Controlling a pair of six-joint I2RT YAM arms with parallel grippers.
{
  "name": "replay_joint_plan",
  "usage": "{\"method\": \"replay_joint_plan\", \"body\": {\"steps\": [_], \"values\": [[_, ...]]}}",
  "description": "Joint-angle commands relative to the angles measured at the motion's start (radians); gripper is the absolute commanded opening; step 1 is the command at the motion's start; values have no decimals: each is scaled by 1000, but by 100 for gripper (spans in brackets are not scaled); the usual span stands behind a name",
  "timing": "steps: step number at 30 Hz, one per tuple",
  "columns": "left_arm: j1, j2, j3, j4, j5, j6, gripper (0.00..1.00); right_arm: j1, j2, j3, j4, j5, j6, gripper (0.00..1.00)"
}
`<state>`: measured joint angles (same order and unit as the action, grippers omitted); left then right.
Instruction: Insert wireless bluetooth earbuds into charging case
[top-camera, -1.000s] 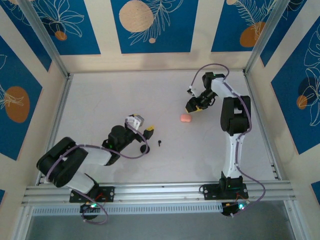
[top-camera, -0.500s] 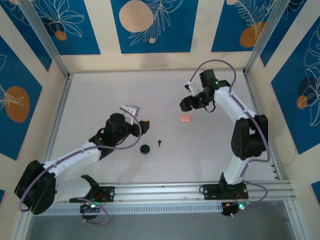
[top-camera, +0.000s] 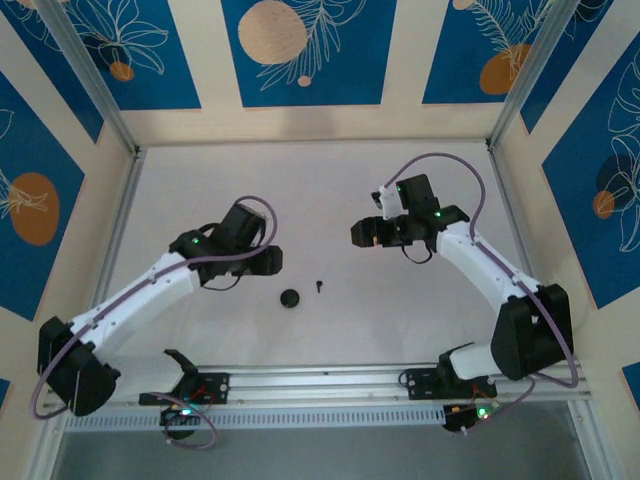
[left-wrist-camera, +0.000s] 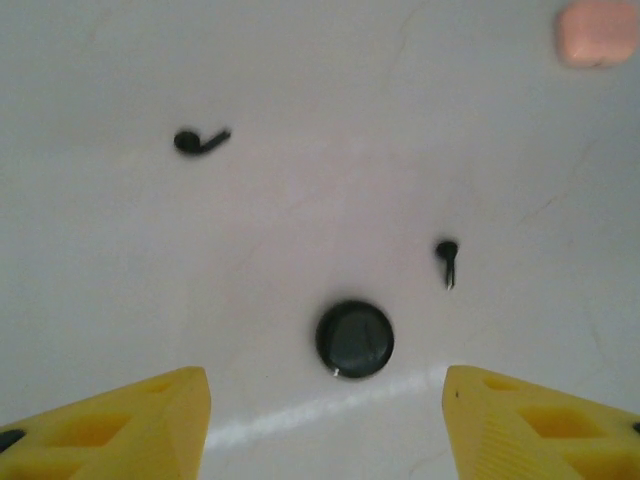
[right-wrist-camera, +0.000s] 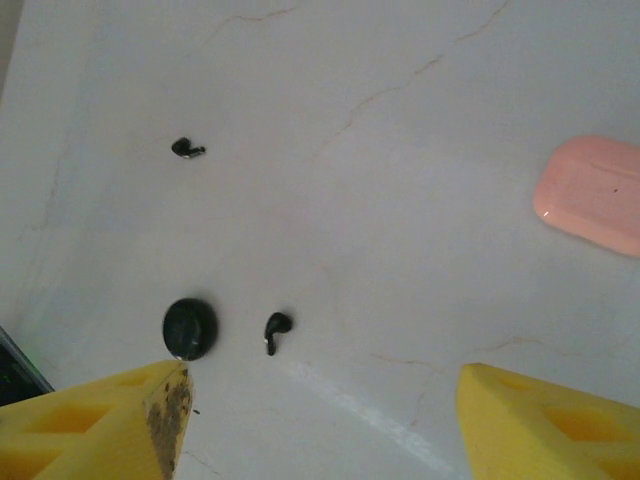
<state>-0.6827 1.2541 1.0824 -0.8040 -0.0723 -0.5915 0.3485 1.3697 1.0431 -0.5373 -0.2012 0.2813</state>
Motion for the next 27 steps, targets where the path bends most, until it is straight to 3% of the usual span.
{"method": "replay_joint_plan", "body": {"steps": [1, 9, 27], "values": [[-31, 79, 74, -228, 13, -59, 62, 13, -48, -39, 52, 17, 73, 71], [-77, 306, 166, -299, 37, -51, 62, 32, -61, -86, 70, 12, 108, 72], [-107, 614, 279, -206, 113, -9, 64, 53, -65, -101, 55, 34, 86, 73]]}}
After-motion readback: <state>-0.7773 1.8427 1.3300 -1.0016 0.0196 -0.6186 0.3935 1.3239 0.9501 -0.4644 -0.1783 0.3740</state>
